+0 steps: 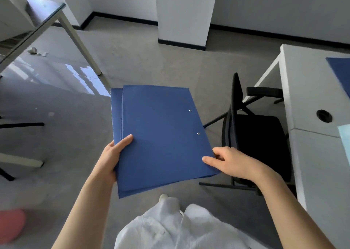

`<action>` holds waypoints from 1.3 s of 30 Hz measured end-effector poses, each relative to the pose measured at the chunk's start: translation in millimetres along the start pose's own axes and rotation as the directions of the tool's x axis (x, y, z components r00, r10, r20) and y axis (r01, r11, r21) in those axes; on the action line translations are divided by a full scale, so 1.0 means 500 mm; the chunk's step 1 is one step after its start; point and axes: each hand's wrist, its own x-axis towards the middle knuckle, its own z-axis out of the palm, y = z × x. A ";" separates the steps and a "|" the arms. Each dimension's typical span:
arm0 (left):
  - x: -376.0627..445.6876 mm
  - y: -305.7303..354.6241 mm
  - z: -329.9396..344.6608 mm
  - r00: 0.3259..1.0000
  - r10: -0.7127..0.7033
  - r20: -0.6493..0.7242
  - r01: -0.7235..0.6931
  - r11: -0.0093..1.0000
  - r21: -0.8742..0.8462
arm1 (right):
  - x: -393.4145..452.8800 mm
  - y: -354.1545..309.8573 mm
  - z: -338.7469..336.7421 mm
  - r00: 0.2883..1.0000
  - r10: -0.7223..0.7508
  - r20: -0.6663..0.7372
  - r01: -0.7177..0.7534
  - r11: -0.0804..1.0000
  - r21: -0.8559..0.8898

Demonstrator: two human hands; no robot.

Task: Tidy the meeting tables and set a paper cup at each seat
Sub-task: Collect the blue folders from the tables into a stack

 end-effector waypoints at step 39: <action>0.959 0.717 0.731 0.962 -0.121 0.246 0.005 0.905 0.426 | 0.891 -0.039 -0.759 0.783 0.345 -0.517 0.323 0.486 0.812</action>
